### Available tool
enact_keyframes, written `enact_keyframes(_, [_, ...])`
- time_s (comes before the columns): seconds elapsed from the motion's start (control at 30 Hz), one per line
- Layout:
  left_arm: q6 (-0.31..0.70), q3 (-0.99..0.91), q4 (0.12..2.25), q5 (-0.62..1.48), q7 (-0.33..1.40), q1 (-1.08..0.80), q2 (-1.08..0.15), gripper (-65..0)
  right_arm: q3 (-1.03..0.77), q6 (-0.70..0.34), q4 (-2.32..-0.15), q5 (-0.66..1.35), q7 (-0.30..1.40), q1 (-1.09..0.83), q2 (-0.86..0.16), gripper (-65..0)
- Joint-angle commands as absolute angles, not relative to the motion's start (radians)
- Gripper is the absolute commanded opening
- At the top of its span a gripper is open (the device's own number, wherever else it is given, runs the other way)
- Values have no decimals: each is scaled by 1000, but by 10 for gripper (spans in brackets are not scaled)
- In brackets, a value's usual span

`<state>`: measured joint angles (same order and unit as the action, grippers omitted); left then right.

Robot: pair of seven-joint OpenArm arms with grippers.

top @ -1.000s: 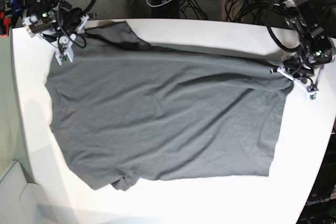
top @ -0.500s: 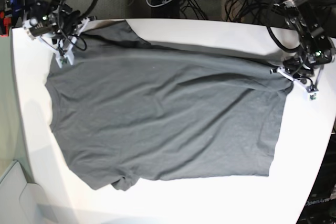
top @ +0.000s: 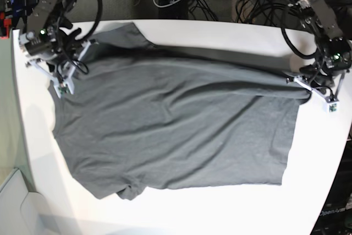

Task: Layout the t-shirt on the table in an organized manner, then fold the t-shirt properly

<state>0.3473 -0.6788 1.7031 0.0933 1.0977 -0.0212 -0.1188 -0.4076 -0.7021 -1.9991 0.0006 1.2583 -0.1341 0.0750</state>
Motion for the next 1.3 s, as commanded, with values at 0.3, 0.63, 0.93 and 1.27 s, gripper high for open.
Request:
enact_keyframes(0.3, [343,-687,1630,90,1078,64,-133,-648,-348,-698,-1900,2,1244,36,68,-650])
enact_keyframes(0.63, [343,-684,1555,90,1024,104,-139,-646,-358,-698,-1690,1,1241,140,-24,-650])
enact_keyframes(0.93, [343,-680,1552,90,1017,105,-140,-640,-358,-698,-1670,-1,1239,153,-51,-650])
enact_keyframes(1.27, [343,-687,1529,90,1018,105,-140,-329,-358,-698,-1669,-1,1239,153,-51,-610])
